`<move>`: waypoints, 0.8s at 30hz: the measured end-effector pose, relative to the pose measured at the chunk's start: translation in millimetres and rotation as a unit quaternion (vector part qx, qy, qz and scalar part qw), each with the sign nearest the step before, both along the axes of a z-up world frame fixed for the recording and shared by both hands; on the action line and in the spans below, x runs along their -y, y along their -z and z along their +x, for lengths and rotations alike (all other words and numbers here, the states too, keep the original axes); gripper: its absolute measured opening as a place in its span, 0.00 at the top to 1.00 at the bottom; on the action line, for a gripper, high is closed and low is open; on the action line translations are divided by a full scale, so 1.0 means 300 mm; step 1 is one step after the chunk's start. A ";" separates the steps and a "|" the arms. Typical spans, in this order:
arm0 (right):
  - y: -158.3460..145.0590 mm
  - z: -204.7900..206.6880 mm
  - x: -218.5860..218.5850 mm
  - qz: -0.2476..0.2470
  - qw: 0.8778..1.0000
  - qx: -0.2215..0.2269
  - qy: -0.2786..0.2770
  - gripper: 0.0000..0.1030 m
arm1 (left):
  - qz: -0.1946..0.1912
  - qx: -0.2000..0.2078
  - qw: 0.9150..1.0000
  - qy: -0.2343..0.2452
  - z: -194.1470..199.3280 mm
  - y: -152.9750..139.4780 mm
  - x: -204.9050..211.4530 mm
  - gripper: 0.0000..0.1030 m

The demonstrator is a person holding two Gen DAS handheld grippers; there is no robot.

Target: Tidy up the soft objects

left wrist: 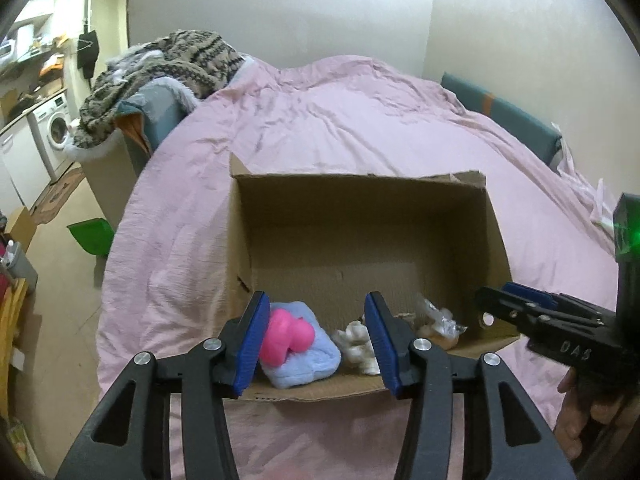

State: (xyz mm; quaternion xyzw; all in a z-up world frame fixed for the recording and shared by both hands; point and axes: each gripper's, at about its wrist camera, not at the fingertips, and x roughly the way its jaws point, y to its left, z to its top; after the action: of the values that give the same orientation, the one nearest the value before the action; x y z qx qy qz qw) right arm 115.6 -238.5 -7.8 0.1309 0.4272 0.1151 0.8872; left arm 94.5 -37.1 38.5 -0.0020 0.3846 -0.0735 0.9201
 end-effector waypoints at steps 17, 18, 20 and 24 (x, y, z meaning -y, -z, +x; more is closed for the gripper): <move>-0.143 -0.170 0.003 -0.005 0.999 0.050 0.005 0.03 | 0.006 0.018 0.998 -0.059 -0.160 -0.087 -0.148 0.08; -0.141 -0.178 0.001 -0.010 0.999 0.046 0.007 0.03 | 0.005 0.018 0.998 -0.060 -0.170 -0.087 -0.155 0.07; -0.135 -0.202 0.001 -0.020 0.999 0.042 0.016 0.03 | -0.004 0.021 0.998 -0.063 -0.201 -0.082 -0.177 0.02; -0.123 -0.252 0.008 -0.025 0.998 0.059 0.025 0.00 | -0.026 0.028 0.997 -0.073 -0.248 -0.074 -0.212 0.00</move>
State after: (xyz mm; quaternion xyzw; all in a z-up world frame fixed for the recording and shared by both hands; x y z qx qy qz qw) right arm 39.9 -240.8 29.2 0.1123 0.3739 0.0898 0.9163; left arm 20.0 26.5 60.8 -0.0525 0.3556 -0.0162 0.9330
